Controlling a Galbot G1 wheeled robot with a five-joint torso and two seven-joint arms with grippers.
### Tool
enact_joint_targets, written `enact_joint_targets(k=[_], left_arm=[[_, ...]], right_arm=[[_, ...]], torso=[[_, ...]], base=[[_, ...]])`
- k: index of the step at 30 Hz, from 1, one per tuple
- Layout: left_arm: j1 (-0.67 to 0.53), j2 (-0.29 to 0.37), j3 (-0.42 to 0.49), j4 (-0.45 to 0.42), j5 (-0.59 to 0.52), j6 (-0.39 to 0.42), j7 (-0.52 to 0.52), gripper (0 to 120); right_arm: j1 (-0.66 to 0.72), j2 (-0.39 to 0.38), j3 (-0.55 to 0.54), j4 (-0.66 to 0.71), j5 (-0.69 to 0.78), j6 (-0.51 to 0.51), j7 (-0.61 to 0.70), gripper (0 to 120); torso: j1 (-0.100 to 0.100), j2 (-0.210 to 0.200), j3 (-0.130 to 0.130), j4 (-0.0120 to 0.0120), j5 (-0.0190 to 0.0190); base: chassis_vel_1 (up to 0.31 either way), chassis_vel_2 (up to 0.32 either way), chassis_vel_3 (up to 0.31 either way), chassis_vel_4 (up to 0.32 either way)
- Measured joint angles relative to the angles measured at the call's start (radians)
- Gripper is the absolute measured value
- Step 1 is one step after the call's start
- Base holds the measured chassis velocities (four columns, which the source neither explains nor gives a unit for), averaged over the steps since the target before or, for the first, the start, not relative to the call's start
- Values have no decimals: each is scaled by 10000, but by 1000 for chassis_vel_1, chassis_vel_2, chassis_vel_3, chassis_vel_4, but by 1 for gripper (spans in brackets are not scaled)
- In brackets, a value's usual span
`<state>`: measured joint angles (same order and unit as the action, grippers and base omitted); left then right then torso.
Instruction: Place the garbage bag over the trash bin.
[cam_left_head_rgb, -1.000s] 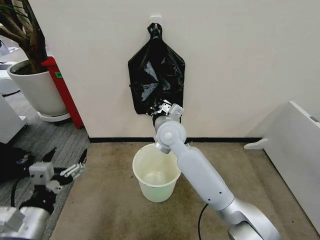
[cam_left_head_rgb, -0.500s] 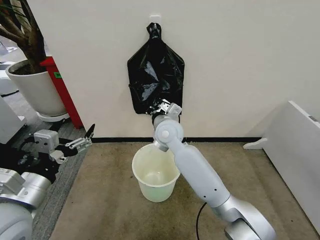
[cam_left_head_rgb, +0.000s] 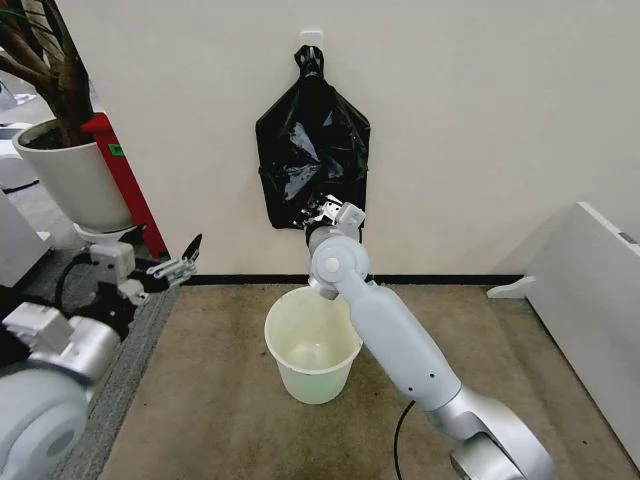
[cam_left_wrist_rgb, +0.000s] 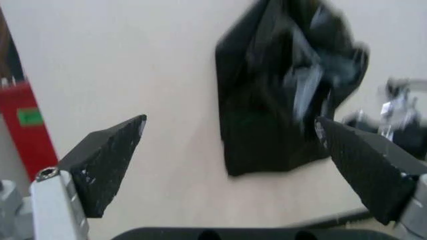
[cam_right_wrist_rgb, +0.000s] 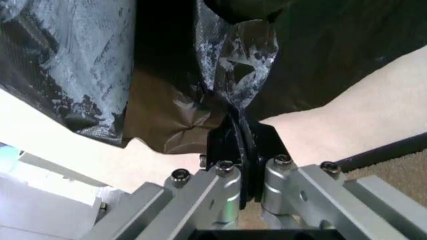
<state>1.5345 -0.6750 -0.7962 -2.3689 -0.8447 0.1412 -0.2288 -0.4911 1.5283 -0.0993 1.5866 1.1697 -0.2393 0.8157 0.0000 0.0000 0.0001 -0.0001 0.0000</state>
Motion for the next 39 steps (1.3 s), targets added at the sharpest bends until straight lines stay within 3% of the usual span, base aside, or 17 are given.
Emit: enact_joint_targets(k=[1, 5, 18, 26, 31, 39], left_arm=[[-206, 33, 84, 38, -11, 12, -7, 100], [-484, 70, 178, 62, -36, 23, -15, 100], [-3861, 1064, 2828, 1522, -542, 458, -228, 100], [-5281, 1547, 3766, 2078, -769, 636, -250, 100], [-6914, 2332, 4822, 2862, -1130, 882, -157, 100], [-7270, 2492, 5076, 3094, -1242, 931, 72, 100]], right_arm=[[-5, 5, 0, 3, 0, 1, 0, 0], [-5, 39, -1, 3, -1, 9, 6, 0], [60, 145, -45, -100, -58, 19, 14, 0], [104, 191, -57, -166, -65, 25, 18, 0], [104, 208, -57, -191, -66, 29, 18, 0], [104, 249, -60, -228, -75, 32, 1, 0]], torso=[[0, 0, 1, -7, -1], [0, 0, -1, 4, 5], [0, 0, 0, 1, 0], [0, 0, 0, 3, -2], [0, 0, 0, -3, 1], [0, -1, 0, 2, -3]], base=[[0, 0, 0, 0], [0, 0, 0, 0], [0, 0, 0, 0], [0, 0, 0, 0], [0, 0, 0, 0], [0, 0, 0, 0]])
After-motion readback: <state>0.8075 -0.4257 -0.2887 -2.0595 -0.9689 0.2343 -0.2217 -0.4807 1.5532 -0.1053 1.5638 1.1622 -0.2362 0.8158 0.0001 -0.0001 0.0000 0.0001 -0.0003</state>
